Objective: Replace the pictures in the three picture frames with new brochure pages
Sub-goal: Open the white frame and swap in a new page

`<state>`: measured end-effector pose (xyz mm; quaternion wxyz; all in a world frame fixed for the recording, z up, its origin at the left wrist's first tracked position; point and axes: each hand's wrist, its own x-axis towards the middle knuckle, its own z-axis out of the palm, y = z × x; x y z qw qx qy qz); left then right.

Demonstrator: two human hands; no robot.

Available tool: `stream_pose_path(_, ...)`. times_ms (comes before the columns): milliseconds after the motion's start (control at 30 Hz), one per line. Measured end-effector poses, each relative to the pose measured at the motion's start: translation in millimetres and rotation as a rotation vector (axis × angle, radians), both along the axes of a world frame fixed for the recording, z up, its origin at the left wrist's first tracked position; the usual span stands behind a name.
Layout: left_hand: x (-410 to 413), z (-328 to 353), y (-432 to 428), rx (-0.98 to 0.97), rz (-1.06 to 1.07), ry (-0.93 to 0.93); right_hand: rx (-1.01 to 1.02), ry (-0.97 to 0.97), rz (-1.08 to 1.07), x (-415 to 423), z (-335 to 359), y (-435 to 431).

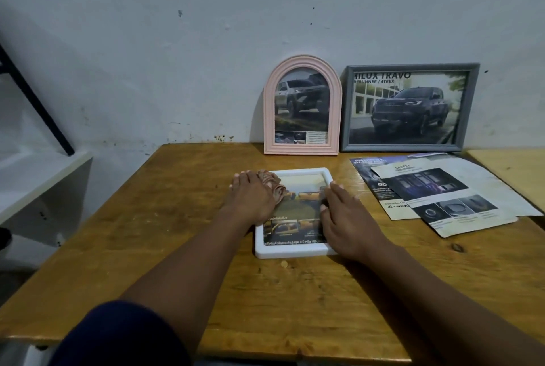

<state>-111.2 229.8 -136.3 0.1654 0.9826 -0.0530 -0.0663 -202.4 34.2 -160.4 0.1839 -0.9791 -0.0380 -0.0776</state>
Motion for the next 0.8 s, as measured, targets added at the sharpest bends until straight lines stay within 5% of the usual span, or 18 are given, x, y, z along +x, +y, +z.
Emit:
stream_pose_path(333, 46.9, 11.1, -62.7, 0.195, -0.316, -0.075, 0.053, -0.015, 0.018, -2.5, 1.5, 5.4)
stream_pose_path(533, 53.0, 12.8, -83.2, 0.035, -0.359, -0.039, 0.397, -0.188, -0.034, 8.8, 12.6, -6.7)
stream_pose_path(667, 44.7, 5.4, -38.4, -0.063, -0.175, -0.164, 0.094, -0.235, -0.033, 45.5, 29.1, -9.7)
stream_pose_path(800, 17.3, -11.9, -4.2, 0.053, -0.157, -0.078, -0.222, -0.014, 0.203, 90.7, 30.7, 7.8)
